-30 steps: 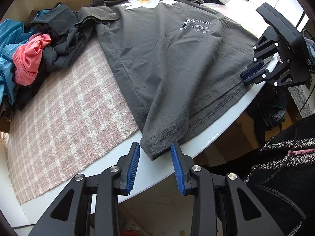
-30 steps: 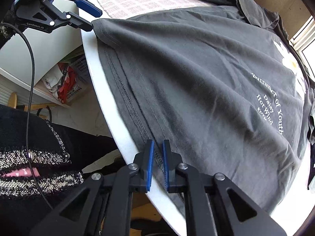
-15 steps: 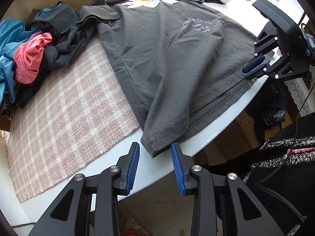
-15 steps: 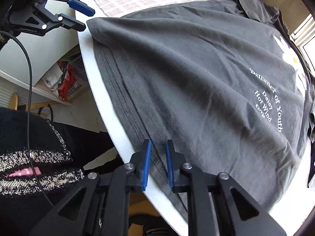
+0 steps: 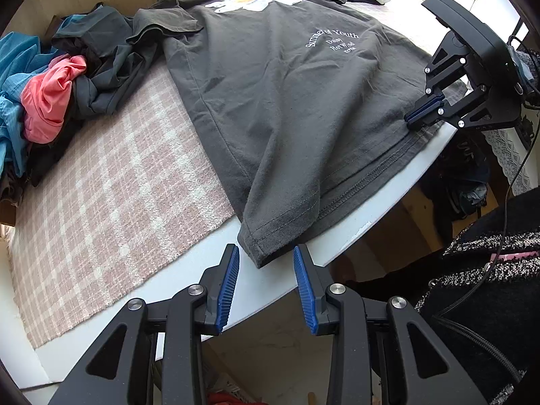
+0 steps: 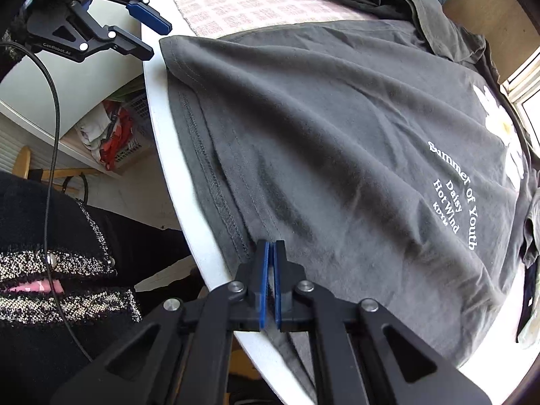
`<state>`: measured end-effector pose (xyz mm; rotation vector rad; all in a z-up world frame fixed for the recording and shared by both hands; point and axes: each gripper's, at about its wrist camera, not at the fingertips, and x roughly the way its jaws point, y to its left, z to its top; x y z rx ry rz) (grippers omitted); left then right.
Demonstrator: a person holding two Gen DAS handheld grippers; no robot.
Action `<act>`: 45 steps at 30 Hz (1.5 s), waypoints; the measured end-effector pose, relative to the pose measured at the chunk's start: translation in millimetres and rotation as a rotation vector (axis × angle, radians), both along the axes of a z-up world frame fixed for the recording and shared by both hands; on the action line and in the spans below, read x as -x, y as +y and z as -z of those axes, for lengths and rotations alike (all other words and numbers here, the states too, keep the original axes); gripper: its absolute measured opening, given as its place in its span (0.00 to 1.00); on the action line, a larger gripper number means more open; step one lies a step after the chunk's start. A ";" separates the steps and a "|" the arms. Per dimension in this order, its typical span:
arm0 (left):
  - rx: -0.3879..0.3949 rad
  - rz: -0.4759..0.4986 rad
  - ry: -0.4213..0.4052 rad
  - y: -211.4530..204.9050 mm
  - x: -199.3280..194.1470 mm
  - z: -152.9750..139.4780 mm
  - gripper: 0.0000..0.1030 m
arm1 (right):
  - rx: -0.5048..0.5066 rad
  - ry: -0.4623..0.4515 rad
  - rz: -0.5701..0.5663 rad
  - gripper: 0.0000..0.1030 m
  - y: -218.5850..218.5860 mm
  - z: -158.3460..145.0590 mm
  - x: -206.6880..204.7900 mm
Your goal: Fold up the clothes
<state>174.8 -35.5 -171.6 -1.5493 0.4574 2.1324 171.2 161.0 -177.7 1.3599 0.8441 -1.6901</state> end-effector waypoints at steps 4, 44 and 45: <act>-0.002 -0.001 -0.002 -0.4 0.6 0.1 0.31 | -0.023 0.012 0.014 0.15 -2.0 5.2 3.7; -0.039 -0.016 -0.101 7.1 23.6 11.9 0.36 | 0.080 -0.139 0.089 0.08 20.2 -12.1 10.3; -0.036 -0.027 -0.123 7.3 26.1 15.9 0.34 | 0.088 -0.131 0.098 0.09 22.2 -14.6 9.6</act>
